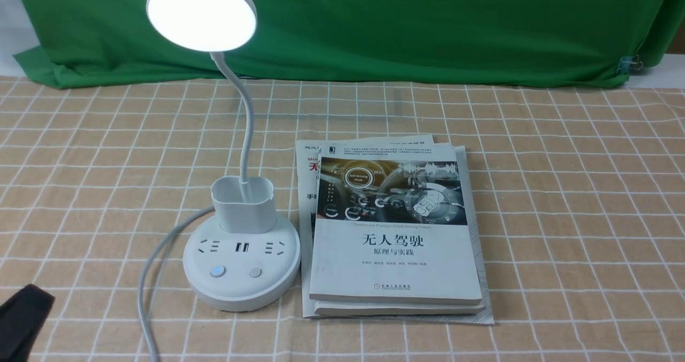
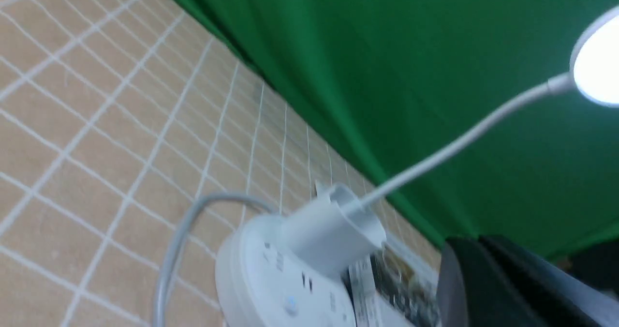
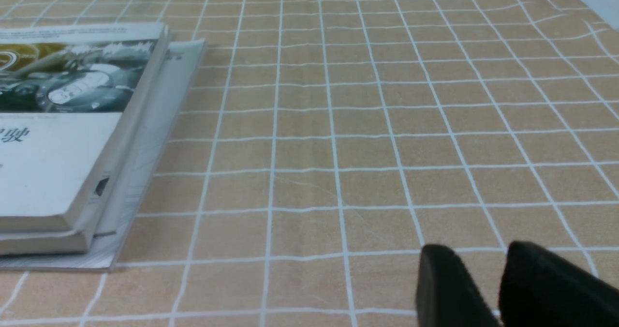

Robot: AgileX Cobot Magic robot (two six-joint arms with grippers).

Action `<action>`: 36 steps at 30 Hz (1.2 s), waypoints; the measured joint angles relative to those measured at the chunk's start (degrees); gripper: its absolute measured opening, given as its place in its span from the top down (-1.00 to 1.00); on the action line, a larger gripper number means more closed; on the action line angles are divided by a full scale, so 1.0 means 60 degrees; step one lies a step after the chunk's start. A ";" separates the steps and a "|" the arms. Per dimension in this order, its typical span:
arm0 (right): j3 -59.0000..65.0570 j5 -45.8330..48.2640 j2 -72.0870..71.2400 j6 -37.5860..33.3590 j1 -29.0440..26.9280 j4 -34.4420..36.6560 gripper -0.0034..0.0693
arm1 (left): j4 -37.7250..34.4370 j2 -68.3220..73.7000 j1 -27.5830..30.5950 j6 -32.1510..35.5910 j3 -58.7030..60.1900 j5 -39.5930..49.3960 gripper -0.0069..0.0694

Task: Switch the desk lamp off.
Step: Use the left arm to press the button switch on the lamp holder

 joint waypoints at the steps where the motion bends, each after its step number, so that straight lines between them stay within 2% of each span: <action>1: 0.0000 0.0000 0.0000 0.0000 0.0000 0.0000 0.24 | 0.0205 0.0430 0.0000 0.0000 -0.0296 0.0578 0.83; 4: 0.0000 0.0000 0.0000 0.0000 0.0000 0.0000 0.24 | 0.1491 0.2340 0.0000 0.0047 -0.1842 0.2915 0.83; 8: 0.0000 0.0000 0.0000 0.0000 0.0000 0.0000 0.24 | 0.2715 0.5533 0.0000 0.1242 -0.4079 0.5799 0.83; 11: 0.0000 0.0000 0.0000 0.0000 0.0000 0.0000 0.24 | 0.3328 0.7384 0.0000 0.1746 -0.4990 0.6409 0.83; 14: 0.0000 0.0000 0.0000 0.0000 0.0000 0.0000 0.24 | 0.3583 0.8880 -0.0100 0.1880 -0.5689 0.6480 0.83; 16: 0.0000 0.0000 0.0000 0.0000 0.0000 0.0000 0.24 | 0.3633 0.9841 -0.0526 0.1930 -0.6145 0.6404 0.83; 19: 0.0000 0.0000 0.0000 0.0000 0.0000 0.0000 0.24 | 0.3734 1.0894 -0.1640 0.1962 -0.6824 0.6242 0.83; 24: 0.0000 0.0000 0.0000 0.0000 0.0000 0.0000 0.24 | 0.4421 1.2567 -0.3612 0.1408 -0.8196 0.6225 0.83; 26: 0.0000 0.0000 0.0000 0.0000 0.0000 0.0000 0.24 | 0.4541 1.3143 -0.3981 0.1361 -0.8609 0.6197 0.83; 36: 0.0000 0.0000 0.0000 0.0000 0.0000 0.0000 0.24 | 0.5124 1.5184 -0.4119 0.1291 -1.0063 0.6162 0.83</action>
